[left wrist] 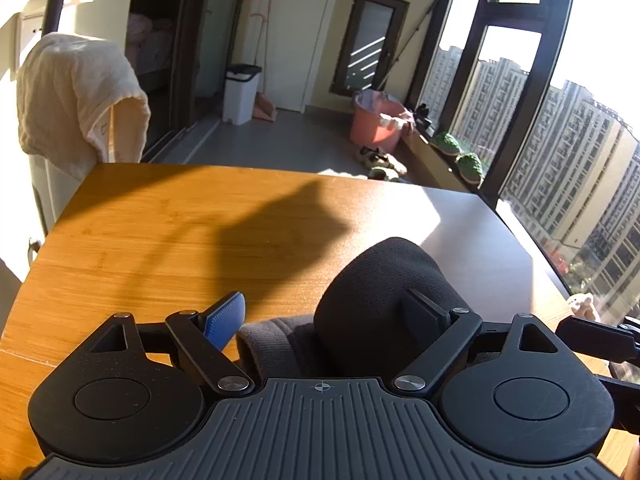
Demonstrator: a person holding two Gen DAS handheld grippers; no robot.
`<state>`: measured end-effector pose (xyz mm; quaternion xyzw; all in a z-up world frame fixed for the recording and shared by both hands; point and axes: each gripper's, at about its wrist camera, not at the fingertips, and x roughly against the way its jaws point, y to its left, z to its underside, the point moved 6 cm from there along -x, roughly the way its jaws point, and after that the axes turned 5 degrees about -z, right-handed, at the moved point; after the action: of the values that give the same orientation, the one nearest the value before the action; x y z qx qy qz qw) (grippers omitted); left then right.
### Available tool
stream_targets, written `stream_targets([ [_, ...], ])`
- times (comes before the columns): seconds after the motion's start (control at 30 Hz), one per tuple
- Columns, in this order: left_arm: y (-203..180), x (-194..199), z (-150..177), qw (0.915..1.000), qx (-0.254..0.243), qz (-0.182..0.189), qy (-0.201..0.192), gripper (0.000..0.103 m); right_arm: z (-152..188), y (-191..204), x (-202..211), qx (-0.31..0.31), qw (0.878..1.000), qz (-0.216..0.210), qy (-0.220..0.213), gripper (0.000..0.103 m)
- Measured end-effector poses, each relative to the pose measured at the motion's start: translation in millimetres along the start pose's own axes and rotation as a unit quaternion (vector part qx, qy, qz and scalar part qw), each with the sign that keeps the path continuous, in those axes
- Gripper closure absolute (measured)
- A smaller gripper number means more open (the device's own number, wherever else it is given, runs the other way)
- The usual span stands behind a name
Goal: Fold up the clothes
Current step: 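Roll the garment further with the right gripper while the left gripper pins it, then regrasp the roll and turn it over with the right gripper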
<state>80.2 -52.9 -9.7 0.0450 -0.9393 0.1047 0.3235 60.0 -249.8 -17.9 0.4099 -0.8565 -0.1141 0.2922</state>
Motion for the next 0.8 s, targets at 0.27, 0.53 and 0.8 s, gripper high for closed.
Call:
stream_targets([
  [0.27, 15, 7, 5, 0.9998, 0.018, 0.001, 0.007, 0.01, 20, 7, -16, -0.027, 0.999, -0.017, 0.02, 0.011],
  [0.53, 11, 0, 2, 0.9988, 0.045, 0.018, 0.009, 0.011, 11, 6, 8, 0.008, 1.0, 0.016, 0.01, 0.049],
  [0.8, -10, 20, -16, 0.995, 0.065, 0.076, -0.005, 0.011, 13, 38, -4, 0.26, 0.952, 0.157, 0.033, 0.044],
])
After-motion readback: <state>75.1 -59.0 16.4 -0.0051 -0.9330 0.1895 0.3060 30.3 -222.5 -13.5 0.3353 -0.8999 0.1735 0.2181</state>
